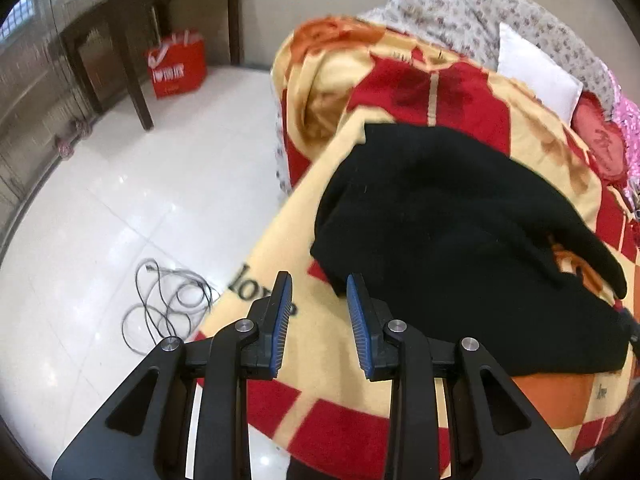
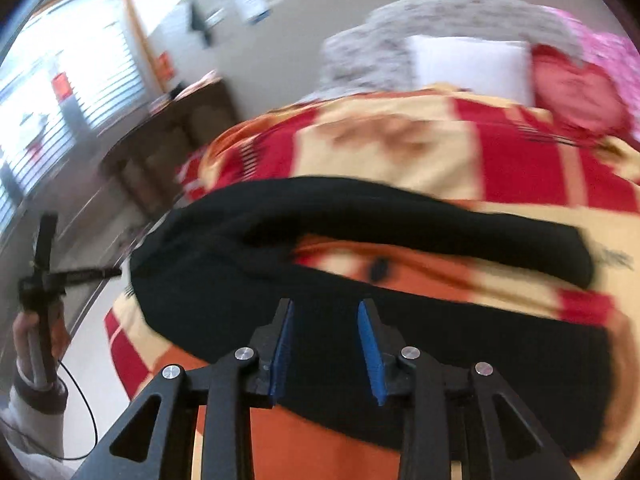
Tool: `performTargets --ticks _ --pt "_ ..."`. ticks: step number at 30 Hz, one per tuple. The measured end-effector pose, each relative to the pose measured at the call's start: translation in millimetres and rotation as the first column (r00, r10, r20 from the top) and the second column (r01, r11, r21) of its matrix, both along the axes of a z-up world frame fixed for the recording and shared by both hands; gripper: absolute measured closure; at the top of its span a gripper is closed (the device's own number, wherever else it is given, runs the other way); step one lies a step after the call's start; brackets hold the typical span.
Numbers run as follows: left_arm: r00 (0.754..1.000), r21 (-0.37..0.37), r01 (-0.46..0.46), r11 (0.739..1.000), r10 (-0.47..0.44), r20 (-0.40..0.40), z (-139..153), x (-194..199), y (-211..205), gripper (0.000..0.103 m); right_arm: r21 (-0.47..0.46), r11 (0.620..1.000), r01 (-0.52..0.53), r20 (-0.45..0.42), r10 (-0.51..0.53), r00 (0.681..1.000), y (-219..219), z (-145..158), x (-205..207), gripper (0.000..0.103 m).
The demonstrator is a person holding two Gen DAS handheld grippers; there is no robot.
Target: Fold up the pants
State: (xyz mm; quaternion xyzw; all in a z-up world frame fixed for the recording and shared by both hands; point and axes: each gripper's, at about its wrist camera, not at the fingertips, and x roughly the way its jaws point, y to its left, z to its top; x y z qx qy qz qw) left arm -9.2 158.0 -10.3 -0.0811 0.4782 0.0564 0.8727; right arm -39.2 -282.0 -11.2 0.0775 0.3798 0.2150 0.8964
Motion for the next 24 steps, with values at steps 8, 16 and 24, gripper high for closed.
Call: performTargets --ticks 8,16,24 --pt "0.994 -0.059 0.103 0.993 -0.101 0.03 2.2 12.4 -26.7 0.074 -0.018 0.971 -0.237 -0.096 0.235 0.967 97.8 -41.5 47.9 0.072" --pt "0.995 -0.018 0.091 0.996 -0.092 -0.03 -29.8 70.7 -34.9 0.074 -0.101 0.972 -0.213 0.038 0.218 0.975 87.5 8.1 106.8 0.049" --pt "0.992 -0.011 0.107 0.994 -0.107 -0.072 -47.5 112.1 -33.8 0.072 -0.272 0.886 -0.376 -0.058 0.375 0.925 112.8 -19.5 214.5 0.046"
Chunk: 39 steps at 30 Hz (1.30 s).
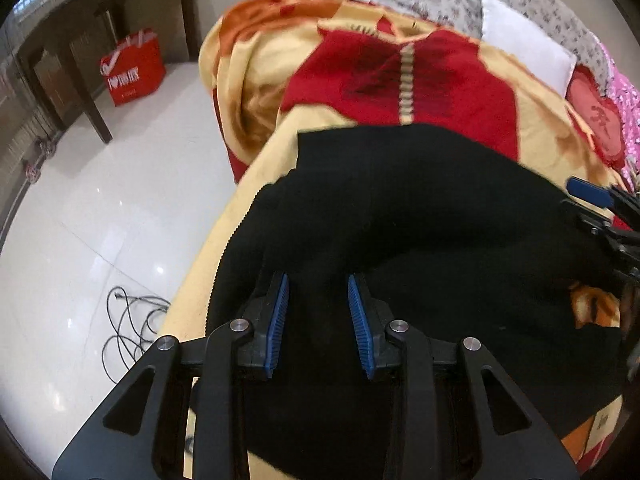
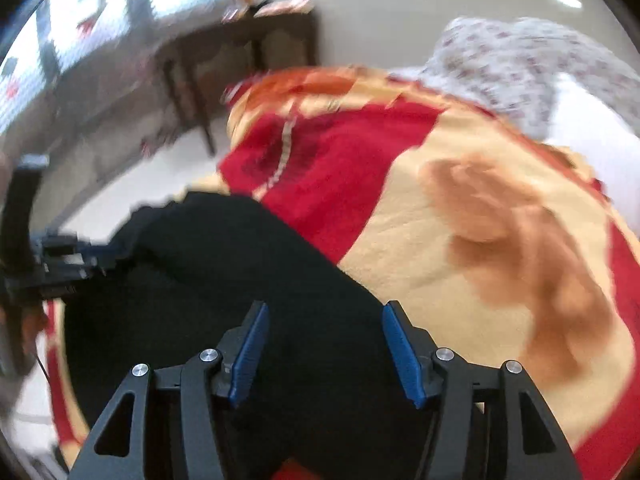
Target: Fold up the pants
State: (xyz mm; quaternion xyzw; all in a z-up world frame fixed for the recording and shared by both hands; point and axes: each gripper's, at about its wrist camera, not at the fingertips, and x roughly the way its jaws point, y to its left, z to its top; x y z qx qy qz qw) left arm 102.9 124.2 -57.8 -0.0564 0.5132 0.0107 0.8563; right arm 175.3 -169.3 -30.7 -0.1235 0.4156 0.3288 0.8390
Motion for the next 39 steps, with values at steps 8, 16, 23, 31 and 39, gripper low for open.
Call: performTargets --ticks 8,16,23,31,39 --pt "0.999 0.027 0.015 1.0 -0.016 0.036 0.7 5.1 -1.9 0.068 -0.033 0.996 -0.083 -0.039 0.082 0.996 8.1 -23.6 33.9 0.051" --pt "0.996 0.024 -0.078 0.997 0.077 0.047 18.8 -8.3 23.3 0.068 0.057 0.991 -0.119 0.005 0.119 0.993 17.2 17.3 -21.2 0.098" --pt "0.962 -0.024 -0.22 0.975 0.22 0.164 63.2 -60.3 78.3 0.068 0.175 0.955 -0.241 0.046 0.237 0.97 20.5 52.2 -155.6 0.098" --pt "0.954 -0.044 -0.204 0.978 0.209 0.215 81.0 -96.9 71.8 0.068 0.233 0.969 -0.083 -0.11 0.112 0.988 38.5 -26.4 -204.0 0.086" --pt "0.989 -0.05 -0.025 0.998 0.032 0.141 52.7 -89.0 0.2 0.068 0.278 0.938 0.209 -0.094 -0.19 0.977 -79.0 -0.8 -239.2 0.06"
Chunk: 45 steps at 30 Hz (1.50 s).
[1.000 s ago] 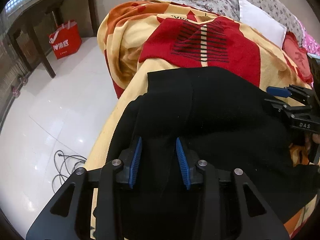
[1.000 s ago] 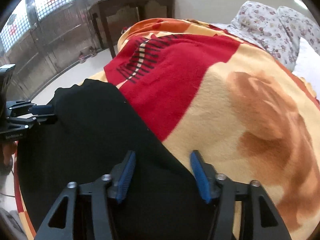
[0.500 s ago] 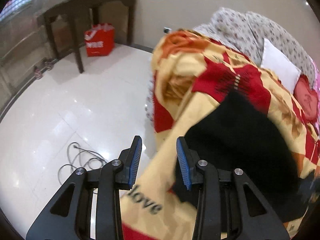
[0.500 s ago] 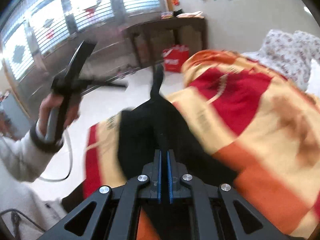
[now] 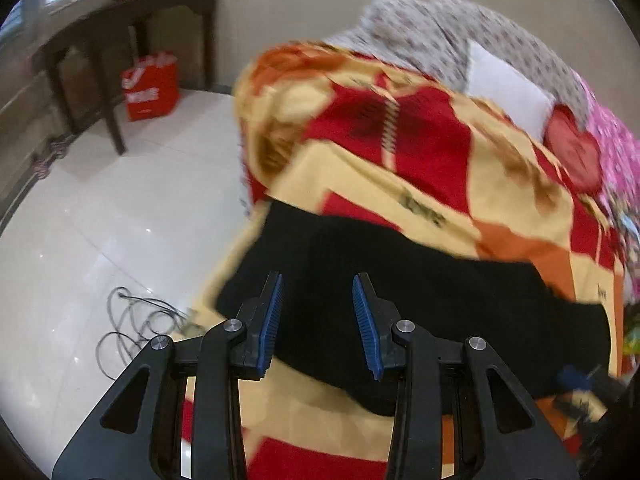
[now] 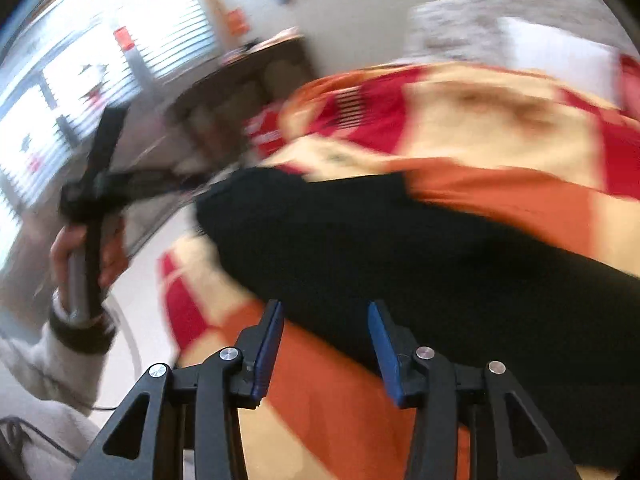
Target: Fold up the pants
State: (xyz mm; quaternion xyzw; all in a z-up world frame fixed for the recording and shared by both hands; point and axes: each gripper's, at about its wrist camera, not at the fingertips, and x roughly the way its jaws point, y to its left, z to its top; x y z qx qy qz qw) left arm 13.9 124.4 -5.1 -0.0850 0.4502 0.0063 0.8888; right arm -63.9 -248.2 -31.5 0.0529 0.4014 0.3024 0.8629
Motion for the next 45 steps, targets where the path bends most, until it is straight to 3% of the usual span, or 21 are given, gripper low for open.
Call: performTargets --ticks 4,6,9,12,14,15,17,19,21,23,26,29,31,35,38,44,45 --pt "0.997 0.007 0.065 0.998 -0.064 -0.048 -17.7 9.7 -32.8 0.068 0.041 0.98 0.197 -0.031 -0.196 0.98 -65.2 3.5 10.2 0.06" --pt "0.995 0.013 0.081 0.997 -0.08 -0.059 -23.8 12.6 -43.6 0.068 0.085 0.98 0.179 -0.015 -0.178 0.984 -64.2 12.0 26.3 0.06" --pt "0.996 0.058 0.061 0.996 -0.057 -0.066 -29.1 15.6 -45.7 0.068 0.083 0.99 0.112 0.011 -0.114 0.993 -27.7 20.3 56.7 0.059" --pt "0.997 0.03 0.04 0.999 -0.038 -0.06 -29.3 16.1 -35.2 0.068 0.122 0.99 0.068 -0.065 -0.06 0.996 9.9 6.2 104.5 0.059" --pt "0.998 0.035 0.025 0.999 -0.023 -0.057 -30.5 15.3 -29.4 0.068 0.163 0.986 0.039 -0.109 -0.022 0.994 29.4 -7.6 125.9 0.071" --pt "0.998 0.034 0.026 0.999 -0.024 -0.061 -32.2 14.6 -27.5 0.068 0.122 0.992 0.029 -0.106 -0.016 0.994 43.2 -14.2 133.1 0.093" --pt "0.997 0.036 0.039 0.999 -0.037 -0.064 -34.9 11.3 -25.7 0.068 0.02 1.0 0.016 -0.084 -0.014 0.996 59.2 -19.0 139.6 0.094" --pt "0.997 0.031 0.054 0.998 -0.053 -0.057 -35.3 9.0 -23.8 0.068 0.023 0.999 0.027 -0.051 -0.026 0.998 54.3 -7.9 141.1 0.095" --pt "0.997 -0.002 0.051 0.999 -0.051 -0.051 -38.0 10.4 -19.9 0.068 -0.039 0.997 0.064 0.011 -0.063 0.998 55.0 -5.2 141.5 0.096" --pt "0.998 0.004 0.044 0.999 -0.044 -0.04 -40.8 14.3 -22.0 0.068 -0.107 0.991 0.077 -0.01 -0.079 0.997 68.3 -23.6 149.9 0.096" --pt "0.998 0.047 0.049 0.998 -0.047 -0.049 -41.5 19.2 -28.6 0.068 -0.077 0.992 0.097 -0.002 -0.098 0.995 63.5 -26.8 154.5 0.096" --pt "0.997 0.025 0.048 0.999 -0.046 -0.063 -35.0 17.2 -24.4 0.068 -0.04 0.994 0.106 -0.009 -0.107 0.994 51.2 -11.5 142.9 0.092" --pt "0.997 0.006 0.037 0.999 -0.037 -0.065 -30.1 14.0 -20.6 0.068 -0.081 0.988 0.134 0.045 -0.131 0.99 44.8 3.9 122.3 0.088" --pt "0.998 0.032 0.059 0.998 -0.058 -0.035 -17.4 1.3 -30.6 0.068 -0.081 0.989 0.124 0.065 -0.119 0.991 20.1 16.2 78.9 0.087" --pt "0.995 0.02 0.101 0.995 -0.1 -0.022 -15.3 -5.6 -48.0 0.068 -0.067 0.991 0.117 0.028 -0.116 0.993 5.1 6.0 51.6 0.087" --pt "0.993 0.105 0.121 0.987 -0.119 -0.024 -34.8 -11.2 -86.1 0.068 -0.203 0.962 0.183 0.022 -0.182 0.983 -9.2 -26.3 33.9 0.08" --pt "0.992 0.124 0.121 0.985 -0.117 -0.042 -41.1 -9.4 -91.3 0.068 -0.184 0.965 0.185 0.049 -0.179 0.983 -12.8 -26.3 30.2 0.08"
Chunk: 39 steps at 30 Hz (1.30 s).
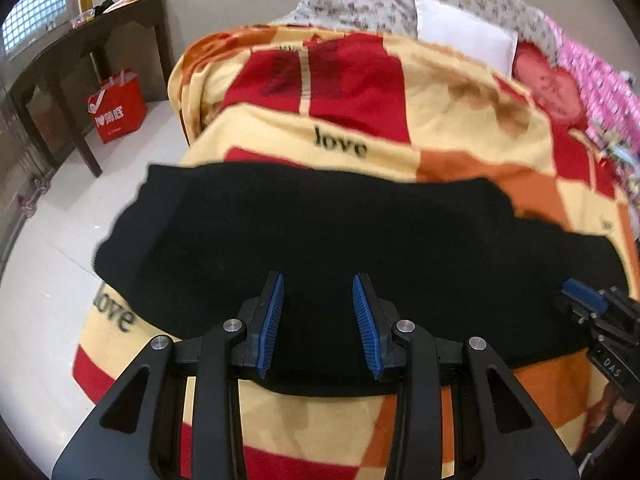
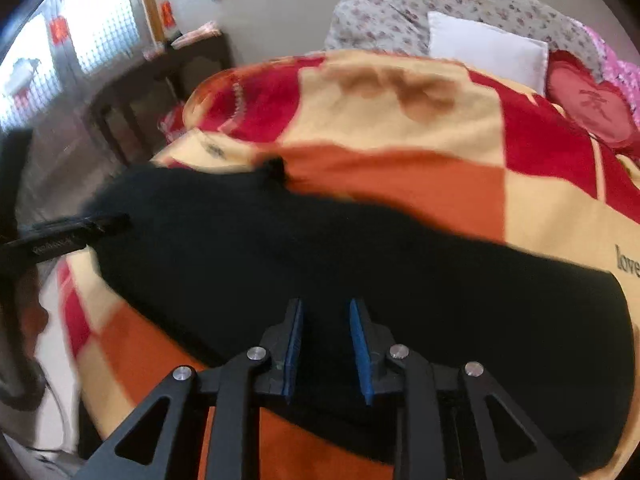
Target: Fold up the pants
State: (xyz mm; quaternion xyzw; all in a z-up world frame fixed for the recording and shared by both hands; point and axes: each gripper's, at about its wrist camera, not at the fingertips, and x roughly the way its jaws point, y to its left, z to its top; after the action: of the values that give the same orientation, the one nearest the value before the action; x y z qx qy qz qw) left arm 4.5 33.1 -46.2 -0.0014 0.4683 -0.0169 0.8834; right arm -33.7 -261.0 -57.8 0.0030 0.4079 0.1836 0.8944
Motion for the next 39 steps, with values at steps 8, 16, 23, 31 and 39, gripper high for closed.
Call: performTargets --ticks 8,16,23,31,39 --pt "0.998 0.0 0.05 0.999 -0.05 0.037 10.8 -7.7 -24.6 0.068 0.022 0.99 0.141 -0.004 -0.141 0.99 -59.8 10.0 -27.8 0.077" --pt "0.984 0.014 0.174 0.985 -0.174 -0.026 -4.0 5.1 -79.5 0.068 0.045 0.96 0.277 -0.035 -0.276 0.961 -124.1 -2.0 -49.3 0.074" --pt "0.977 -0.012 0.214 0.977 -0.214 -0.022 3.2 3.7 -95.6 0.068 0.113 0.934 0.338 -0.059 -0.334 0.941 -151.4 11.3 -73.1 0.068" --pt "0.972 -0.021 0.232 0.972 -0.233 -0.034 3.0 5.2 -107.8 0.068 0.248 0.891 0.381 -0.149 -0.353 0.924 -166.8 -7.1 -69.3 0.067" --pt "0.973 -0.019 0.226 0.974 -0.227 -0.04 4.9 2.2 -105.9 0.068 0.452 0.773 0.444 -0.139 -0.431 0.891 -187.6 -21.9 -57.4 0.092"
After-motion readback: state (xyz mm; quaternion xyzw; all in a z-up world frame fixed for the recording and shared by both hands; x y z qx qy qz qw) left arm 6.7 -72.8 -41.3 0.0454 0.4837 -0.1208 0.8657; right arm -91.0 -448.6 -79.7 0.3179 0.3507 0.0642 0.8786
